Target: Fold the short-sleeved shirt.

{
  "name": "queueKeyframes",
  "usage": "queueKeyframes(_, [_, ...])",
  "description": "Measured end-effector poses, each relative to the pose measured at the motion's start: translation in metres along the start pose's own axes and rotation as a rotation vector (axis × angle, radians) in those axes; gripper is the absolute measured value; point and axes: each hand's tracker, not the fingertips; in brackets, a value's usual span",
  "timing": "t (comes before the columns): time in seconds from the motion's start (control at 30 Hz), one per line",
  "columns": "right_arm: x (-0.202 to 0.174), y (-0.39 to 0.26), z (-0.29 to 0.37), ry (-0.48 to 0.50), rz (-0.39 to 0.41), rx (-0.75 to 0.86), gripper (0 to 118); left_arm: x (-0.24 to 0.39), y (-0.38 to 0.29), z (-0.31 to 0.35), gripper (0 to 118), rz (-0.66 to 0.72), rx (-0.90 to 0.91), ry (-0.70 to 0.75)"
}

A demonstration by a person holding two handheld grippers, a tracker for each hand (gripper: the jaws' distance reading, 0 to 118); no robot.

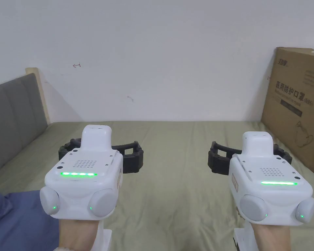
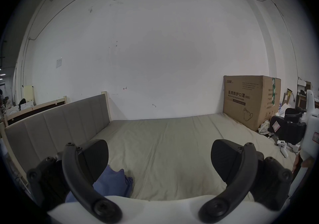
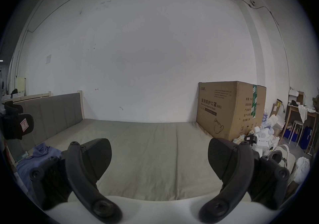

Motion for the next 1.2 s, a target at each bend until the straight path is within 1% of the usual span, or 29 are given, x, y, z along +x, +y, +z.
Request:
queueKeyframes(0.1, [-0.0004, -0.0004, 0.0000, 0.009, 0.004, -0.001, 114, -0.0005, -0.0002, -0.0004, 118, 0.013, -0.003, 0.000])
queueKeyframes(0.33, [0.0008, 0.0017, 0.0009, 0.015, -0.021, -0.004, 114, -0.0033, -0.0005, -0.0002, 118, 0.022, -0.013, 0.010])
queueKeyframes(0.53, [-0.0001, 0.0012, 0.0018, 0.020, -0.014, 0.001, 114, -0.0051, -0.0008, 0.0004, 118, 0.028, -0.005, 0.017])
queueKeyframes(0.8, [-0.0031, 0.0001, 0.0031, 0.021, -0.005, 0.002, 114, -0.0096, 0.0003, 0.0002, 118, 0.070, -0.015, -0.005])
queueKeyframes(1.07, [-0.0019, 0.0003, 0.0027, 0.014, -0.004, 0.001, 114, -0.0062, -0.0040, -0.0013, 118, 0.023, 0.045, 0.013])
queueKeyframes(1.2, [-0.0014, -0.0004, 0.0029, 0.019, -0.001, -0.002, 114, -0.0047, -0.0036, -0.0014, 117, -0.008, 0.036, 0.000])
